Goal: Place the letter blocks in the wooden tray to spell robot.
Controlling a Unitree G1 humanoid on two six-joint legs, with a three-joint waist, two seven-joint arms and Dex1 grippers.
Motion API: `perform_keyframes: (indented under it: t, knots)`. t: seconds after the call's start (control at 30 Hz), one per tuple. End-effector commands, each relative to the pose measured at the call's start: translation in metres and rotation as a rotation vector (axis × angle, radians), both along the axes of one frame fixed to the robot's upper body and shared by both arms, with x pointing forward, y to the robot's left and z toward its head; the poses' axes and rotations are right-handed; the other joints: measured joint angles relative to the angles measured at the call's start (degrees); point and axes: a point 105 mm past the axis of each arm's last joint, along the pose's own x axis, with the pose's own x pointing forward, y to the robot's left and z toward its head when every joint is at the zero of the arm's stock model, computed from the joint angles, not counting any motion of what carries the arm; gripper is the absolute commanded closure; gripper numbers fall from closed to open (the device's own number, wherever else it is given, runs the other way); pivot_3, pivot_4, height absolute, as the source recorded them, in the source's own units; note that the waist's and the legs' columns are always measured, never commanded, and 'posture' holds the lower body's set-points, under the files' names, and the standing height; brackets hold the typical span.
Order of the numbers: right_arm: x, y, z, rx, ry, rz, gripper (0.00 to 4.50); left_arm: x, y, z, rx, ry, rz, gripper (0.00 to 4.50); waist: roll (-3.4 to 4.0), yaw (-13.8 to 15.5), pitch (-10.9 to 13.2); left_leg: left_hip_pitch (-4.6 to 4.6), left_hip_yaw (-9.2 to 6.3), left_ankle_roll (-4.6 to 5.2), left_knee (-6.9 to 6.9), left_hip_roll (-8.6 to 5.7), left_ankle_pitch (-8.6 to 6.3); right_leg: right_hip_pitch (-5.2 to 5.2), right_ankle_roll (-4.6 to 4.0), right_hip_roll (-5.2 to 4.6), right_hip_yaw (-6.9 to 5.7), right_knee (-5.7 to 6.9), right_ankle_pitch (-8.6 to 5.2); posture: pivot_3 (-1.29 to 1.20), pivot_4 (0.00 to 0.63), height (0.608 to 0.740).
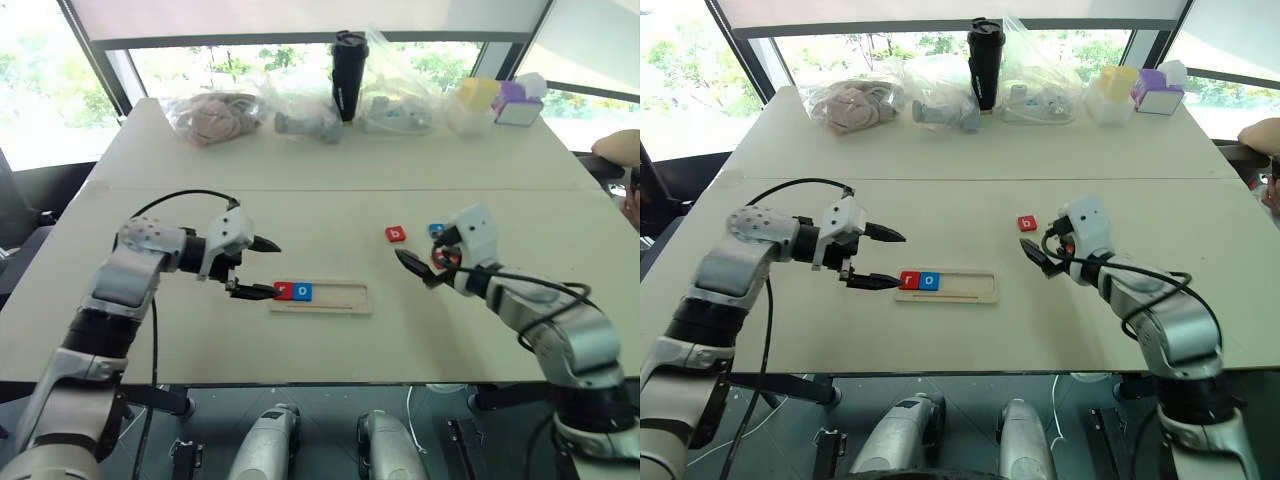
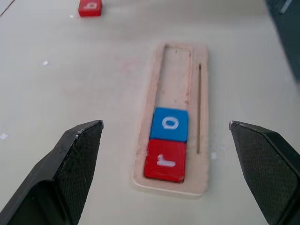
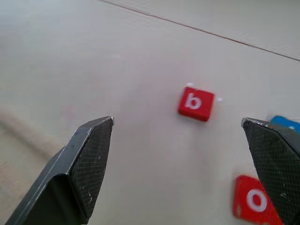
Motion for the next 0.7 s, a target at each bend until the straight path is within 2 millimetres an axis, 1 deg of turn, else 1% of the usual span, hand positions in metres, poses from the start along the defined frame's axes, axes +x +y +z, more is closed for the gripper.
perform_keyframes:
  t: [0.03,0.07,0.13,0.3,0.37,0.47,0.63,0.7]
  knots:
    - [0.020,0.004,0.008,0.023,-0.031,-0.033,0.00,-0.022,0.008,0.007,-0.008,0.027,0.023,0.01,0.00,-0.48,0.01,-0.01,-0.01,-0.01,-0.12,-0.02,0.04,-0.07,0.04,0.01,0.00,0.07,0.02,0.00,0.150,0.740]
    - [0.028,0.005,0.008,0.030,-0.027,-0.049,0.00,-0.025,0.011,0.008,-0.011,0.031,0.050,0.01,0.01,-0.64,0.02,-0.01,0.01,-0.03,-0.18,-0.02,0.05,-0.14,0.12,0.02,0.04,0.11,0.06,0.00,0.150,0.740]
    - [0.042,0.010,0.002,0.045,0.003,-0.063,0.00,-0.026,0.019,0.012,-0.032,0.025,0.128,0.01,0.02,-0.80,0.03,-0.04,0.01,-0.11,-0.22,-0.02,0.12,-0.25,0.21,0.05,0.06,0.24,0.11,0.00,0.150,0.740]
    - [0.065,0.025,-0.009,0.059,0.067,-0.050,0.00,-0.031,0.033,0.019,-0.044,-0.003,0.263,0.01,0.03,-0.84,0.03,0.13,-0.03,-0.24,-0.18,0.06,0.20,-0.14,-0.02,0.18,0.05,0.30,0.00,0.00,0.150,0.740]
    - [0.070,0.027,-0.013,0.051,0.097,-0.059,0.00,-0.032,0.038,0.022,-0.029,-0.024,0.299,0.01,0.03,-0.77,0.04,0.14,-0.04,-0.26,-0.17,0.06,0.21,-0.17,-0.04,0.19,0.05,0.30,0.01,0.00,0.150,0.740]
    - [0.075,0.024,-0.017,0.032,0.126,-0.091,0.00,-0.032,0.045,0.027,0.000,-0.054,0.332,0.01,0.03,-0.84,0.04,0.13,-0.03,-0.29,-0.17,0.05,0.23,-0.37,-0.04,0.19,0.07,0.32,0.02,0.00,0.150,0.740]
    - [0.080,0.027,-0.022,-0.016,0.157,-0.108,0.00,-0.031,0.048,0.045,-0.032,-0.108,0.360,0.01,0.04,-0.91,0.03,0.13,-0.02,-0.32,-0.21,0.05,0.24,-0.41,-0.03,0.20,0.08,0.34,0.03,0.00,0.150,0.740]
    - [0.079,0.029,-0.023,-0.029,0.162,-0.103,0.55,-0.029,0.049,0.050,-0.061,-0.126,0.380,0.00,0.04,-0.88,0.03,0.14,-0.03,-0.32,-0.21,0.05,0.24,-0.41,-0.03,0.20,0.08,0.35,0.03,0.00,0.150,0.740]
